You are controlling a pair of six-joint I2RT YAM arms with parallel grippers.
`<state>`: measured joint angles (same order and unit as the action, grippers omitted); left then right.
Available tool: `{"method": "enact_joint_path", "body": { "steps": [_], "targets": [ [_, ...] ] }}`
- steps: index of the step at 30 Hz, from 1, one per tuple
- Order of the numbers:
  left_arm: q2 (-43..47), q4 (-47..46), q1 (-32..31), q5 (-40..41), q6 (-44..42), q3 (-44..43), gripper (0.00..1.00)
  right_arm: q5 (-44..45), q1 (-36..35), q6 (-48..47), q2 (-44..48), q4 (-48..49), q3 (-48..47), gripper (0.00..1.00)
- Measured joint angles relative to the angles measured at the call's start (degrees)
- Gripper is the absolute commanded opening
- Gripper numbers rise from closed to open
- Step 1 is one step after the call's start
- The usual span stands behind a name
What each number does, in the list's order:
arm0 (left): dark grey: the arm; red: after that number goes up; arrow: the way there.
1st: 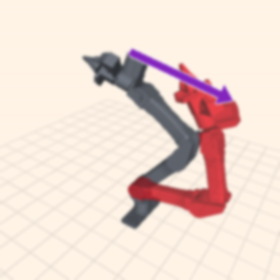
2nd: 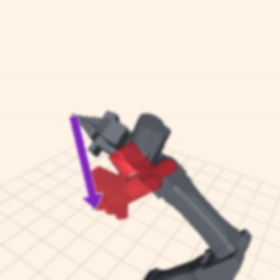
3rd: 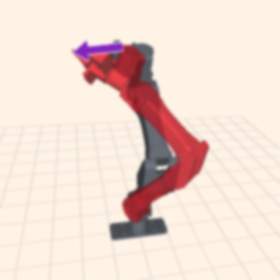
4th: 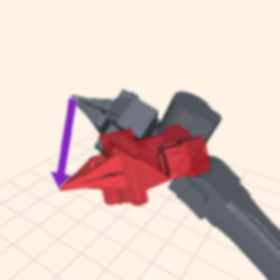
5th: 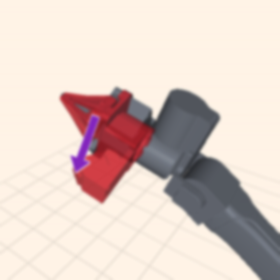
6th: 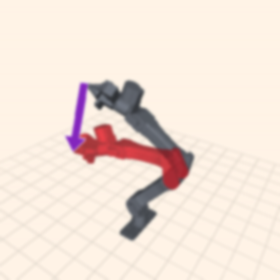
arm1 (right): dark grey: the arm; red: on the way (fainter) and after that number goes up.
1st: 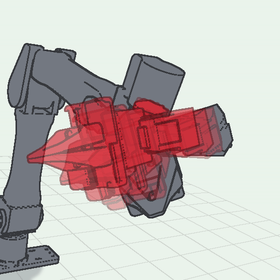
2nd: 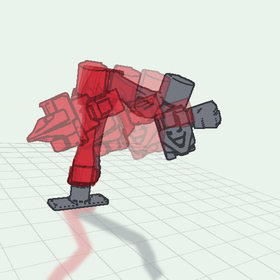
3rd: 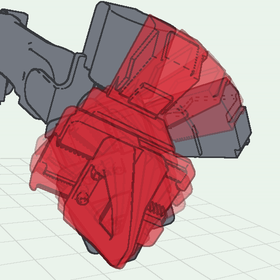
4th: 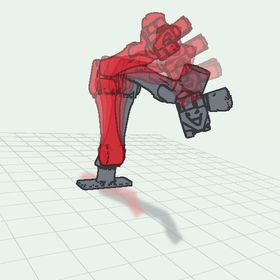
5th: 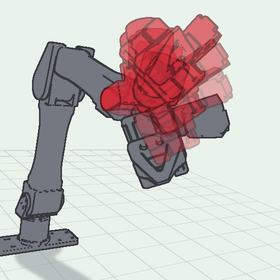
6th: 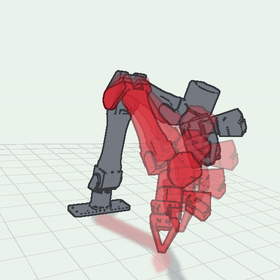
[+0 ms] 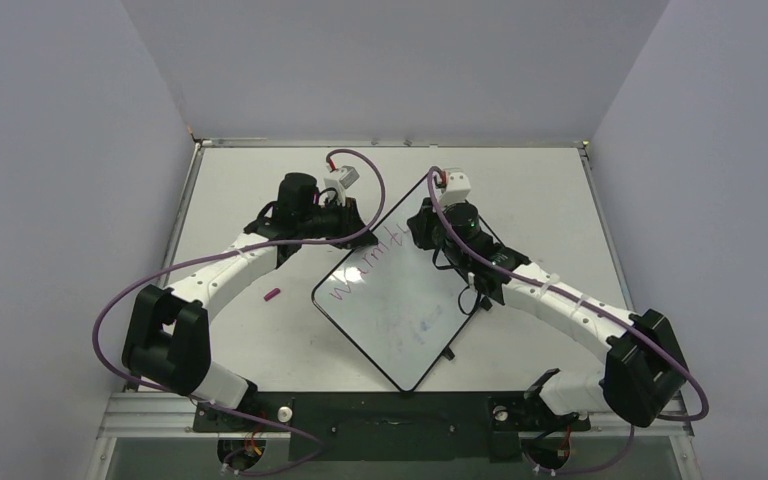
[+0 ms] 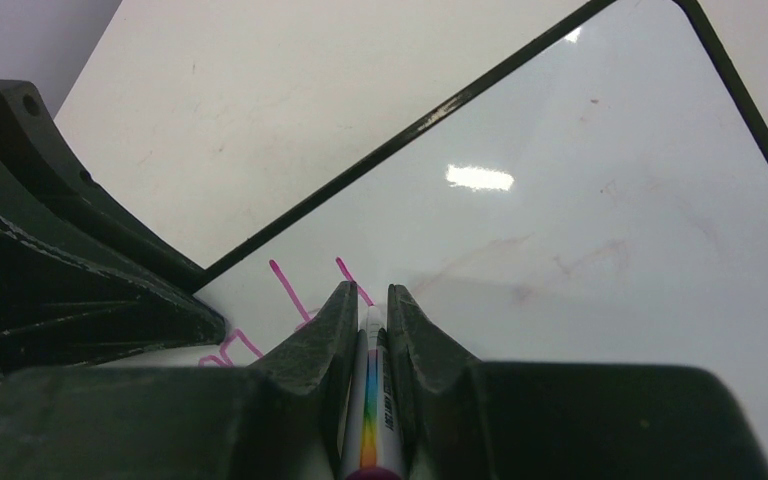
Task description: Write a sentence on the whiteboard
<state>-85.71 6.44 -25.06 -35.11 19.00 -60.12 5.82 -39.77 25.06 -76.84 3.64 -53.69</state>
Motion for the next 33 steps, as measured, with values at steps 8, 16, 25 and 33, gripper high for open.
{"method": "enact_joint_path", "body": {
  "steps": [8, 16, 25, 33],
  "targets": [
    [0.1, 0.0, 0.0, 0.0, 0.0, 0.0, 0.0, 0.2, 0.0, 1.0, 3.1, 0.0, 3.9, 0.0],
    [0.2, 0.1, 0.0, 0.0, 0.0, 0.0, 0.0, 0.2, 0.0, 1.2, 3.3, -0.1, 4.0, 0.0],
    [0.2, 0.2, 0.0, 0.0, 0.0, 0.0, 0.0, 0.2, 0.0, 1.3, 2.4, -0.1, 2.8, 0.0],
    [0.3, 0.2, 0.0, 0.0, 0.0, 0.0, 0.0, 0.2, 0.0, 1.3, 0.6, 0.0, 0.3, 0.0]
  ]
}}
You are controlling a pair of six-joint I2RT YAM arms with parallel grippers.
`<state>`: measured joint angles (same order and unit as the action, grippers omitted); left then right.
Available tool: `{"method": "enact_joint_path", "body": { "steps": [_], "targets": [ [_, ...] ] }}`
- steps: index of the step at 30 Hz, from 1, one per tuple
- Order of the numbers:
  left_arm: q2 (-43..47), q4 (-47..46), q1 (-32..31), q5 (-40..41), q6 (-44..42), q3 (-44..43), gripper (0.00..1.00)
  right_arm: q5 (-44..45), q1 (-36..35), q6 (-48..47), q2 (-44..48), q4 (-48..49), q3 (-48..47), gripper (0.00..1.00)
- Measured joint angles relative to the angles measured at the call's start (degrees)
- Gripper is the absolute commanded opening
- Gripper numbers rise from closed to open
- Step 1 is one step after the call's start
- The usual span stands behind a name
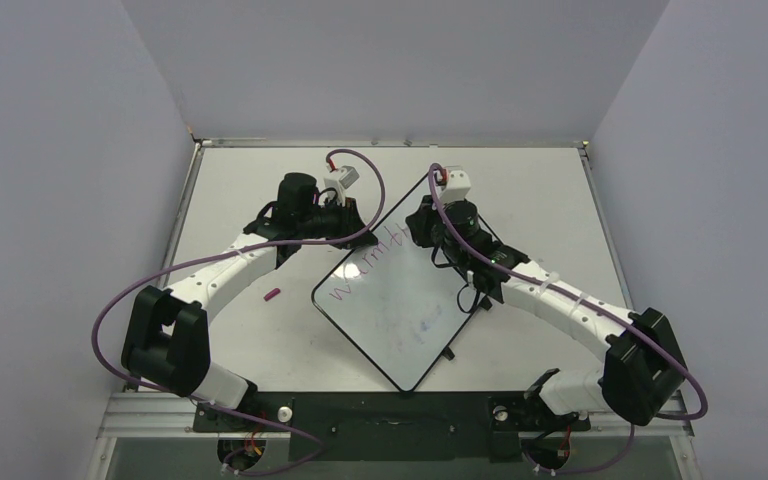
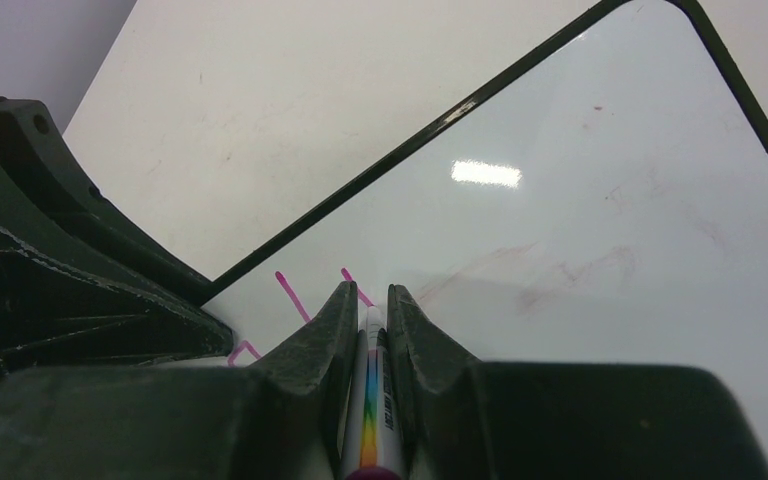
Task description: Write a sentence on the whiteboard
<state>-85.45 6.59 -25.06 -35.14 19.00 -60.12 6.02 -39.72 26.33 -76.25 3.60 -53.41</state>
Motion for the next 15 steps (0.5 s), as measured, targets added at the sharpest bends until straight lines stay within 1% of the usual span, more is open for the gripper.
{"method": "enact_joint_path", "body": {
  "steps": [15],
  "targets": [
    [0.0, 0.1, 0.0, 0.0, 0.0, 0.0, 0.0, 0.0, 2.3, -0.2, -0.9, 0.0, -0.6, 0.0]
  ]
}}
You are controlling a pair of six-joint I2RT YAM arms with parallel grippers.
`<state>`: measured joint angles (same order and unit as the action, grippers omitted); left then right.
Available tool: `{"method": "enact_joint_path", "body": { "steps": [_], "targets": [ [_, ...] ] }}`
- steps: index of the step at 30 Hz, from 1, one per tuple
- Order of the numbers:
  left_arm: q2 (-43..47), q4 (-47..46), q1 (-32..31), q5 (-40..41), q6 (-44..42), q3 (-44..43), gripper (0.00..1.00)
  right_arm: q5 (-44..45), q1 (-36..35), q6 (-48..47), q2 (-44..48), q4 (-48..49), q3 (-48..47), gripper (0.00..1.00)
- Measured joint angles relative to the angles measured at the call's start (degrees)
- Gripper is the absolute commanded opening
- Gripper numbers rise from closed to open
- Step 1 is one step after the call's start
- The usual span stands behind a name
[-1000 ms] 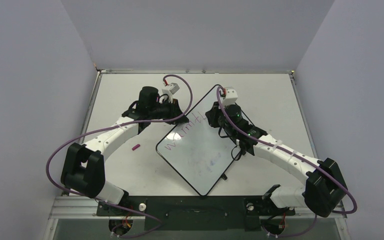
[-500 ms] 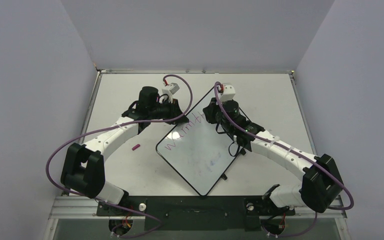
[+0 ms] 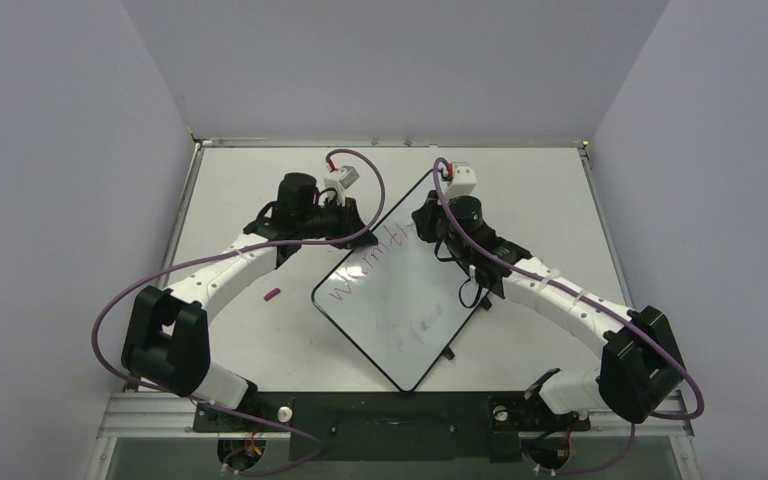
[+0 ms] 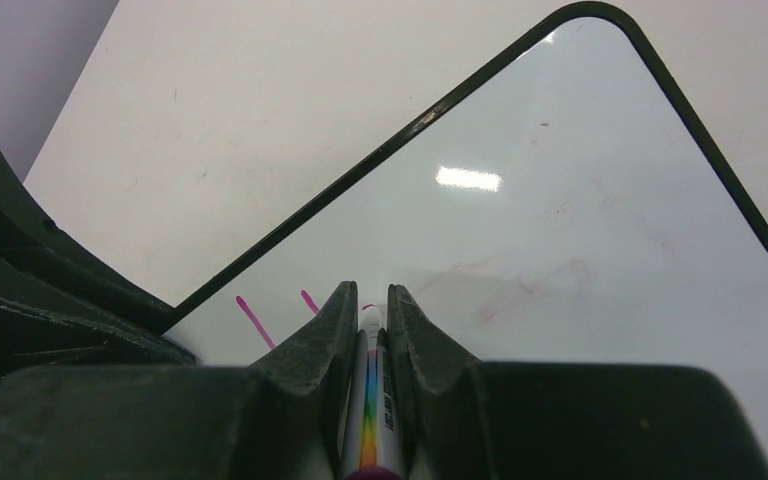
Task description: Write a sentence on the whiteboard
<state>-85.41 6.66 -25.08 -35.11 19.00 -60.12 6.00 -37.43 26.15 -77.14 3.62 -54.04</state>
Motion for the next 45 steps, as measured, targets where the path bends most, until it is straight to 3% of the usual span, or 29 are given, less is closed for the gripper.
{"method": "enact_joint_path", "body": {
  "steps": [45],
  "targets": [
    [0.1, 0.1, 0.0, 0.2, 0.0, 0.0, 0.0, 0.8, 0.4, -0.9, 7.1, -3.1, 3.4, 0.0]
  ]
}}
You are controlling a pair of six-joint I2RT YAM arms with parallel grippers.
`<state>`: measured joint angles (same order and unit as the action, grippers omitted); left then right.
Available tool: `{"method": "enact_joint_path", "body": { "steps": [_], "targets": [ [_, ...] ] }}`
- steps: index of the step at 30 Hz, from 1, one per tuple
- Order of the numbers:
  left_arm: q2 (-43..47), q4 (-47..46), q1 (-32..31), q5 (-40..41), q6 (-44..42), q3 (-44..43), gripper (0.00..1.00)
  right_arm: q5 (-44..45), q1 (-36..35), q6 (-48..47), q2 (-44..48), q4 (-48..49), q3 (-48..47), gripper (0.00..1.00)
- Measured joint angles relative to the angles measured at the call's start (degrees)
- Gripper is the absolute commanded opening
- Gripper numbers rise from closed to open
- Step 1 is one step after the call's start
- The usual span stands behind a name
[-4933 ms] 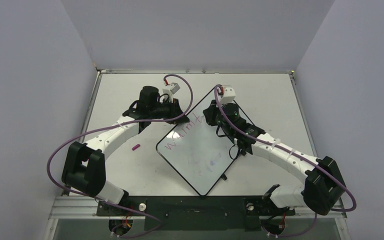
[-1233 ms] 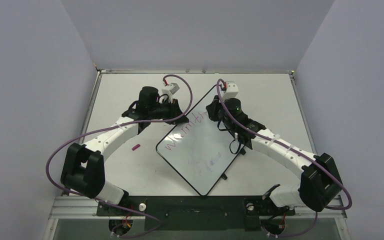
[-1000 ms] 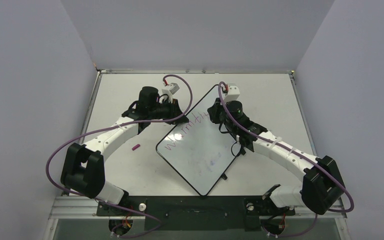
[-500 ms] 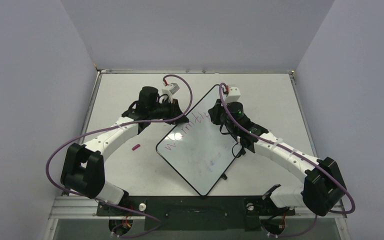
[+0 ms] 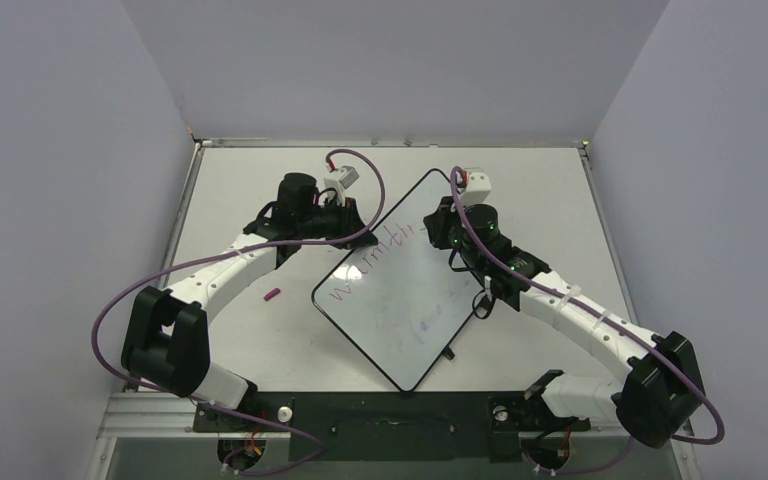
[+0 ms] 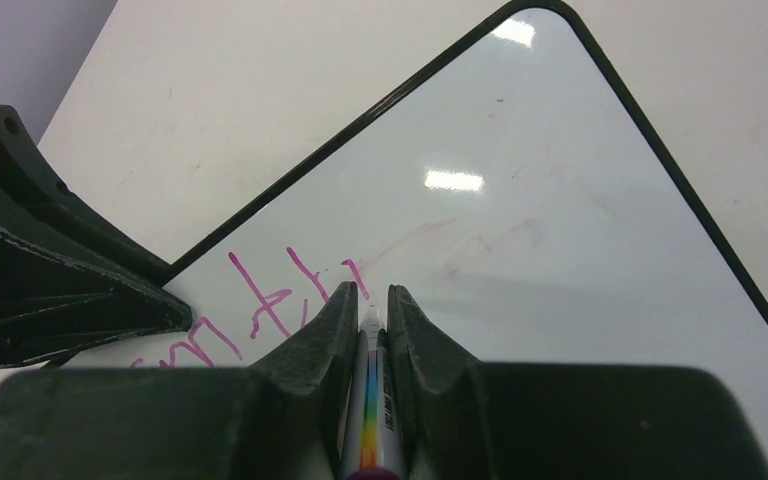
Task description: Write a sentence on the whiteboard
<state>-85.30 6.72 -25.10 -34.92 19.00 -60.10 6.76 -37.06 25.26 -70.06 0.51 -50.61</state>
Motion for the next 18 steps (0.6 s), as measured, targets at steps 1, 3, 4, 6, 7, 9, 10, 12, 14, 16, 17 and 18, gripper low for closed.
{"method": "enact_joint_path", "body": {
  "steps": [1, 3, 4, 6, 7, 9, 10, 12, 14, 16, 17, 18],
  "targets": [
    [0.0, 0.0, 0.0, 0.0, 0.0, 0.0, 0.0, 0.2, 0.1, -0.2, 0.3, -0.3, 0.0, 0.0],
    [0.0, 0.0, 0.0, 0.0, 0.0, 0.0, 0.0, 0.4, 0.6, -0.7, 0.9, -0.7, -0.1, 0.0],
    [0.0, 0.0, 0.0, 0.0, 0.0, 0.0, 0.0, 0.5, 0.9, -0.8, 1.1, -0.8, -0.2, 0.0],
    [0.0, 0.0, 0.0, 0.0, 0.0, 0.0, 0.0, 0.5, 1.7, -1.1, 1.6, -1.5, -0.2, 0.0],
    [0.0, 0.0, 0.0, 0.0, 0.0, 0.0, 0.0, 0.5, 2.2, -1.3, 1.9, -1.8, -0.2, 0.0],
    [0.0, 0.0, 0.0, 0.0, 0.0, 0.0, 0.0, 0.5, 3.0, -1.7, 2.4, -2.4, -0.2, 0.0],
    [0.0, 0.0, 0.0, 0.0, 0.0, 0.0, 0.0, 0.5, 3.5, -1.9, 2.6, -2.8, -0.3, 0.0],
    [0.0, 0.0, 0.0, 0.0, 0.0, 0.1, 0.0, 0.5, 4.4, -2.2, 3.1, -3.5, -0.7, 0.0],
    [0.0, 0.0, 0.0, 0.0, 0.0, 0.1, 0.0, 0.5, 5.2, -2.3, 3.7, -3.9, -0.7, 0.0],
    [0.0, 0.0, 0.0, 0.0, 0.0, 0.1, 0.0, 0.4, 5.8, -2.3, 4.4, -4.2, -0.7, 0.0],
    [0.0, 0.0, 0.0, 0.0, 0.0, 0.1, 0.0, 0.3, 6.0, -2.3, 4.7, -4.2, -0.7, 0.0],
    [0.0, 0.0, 0.0, 0.0, 0.0, 0.1, 0.0, 0.3, 6.1, -2.3, 5.1, -4.3, -0.7, 0.0]
  ]
}}
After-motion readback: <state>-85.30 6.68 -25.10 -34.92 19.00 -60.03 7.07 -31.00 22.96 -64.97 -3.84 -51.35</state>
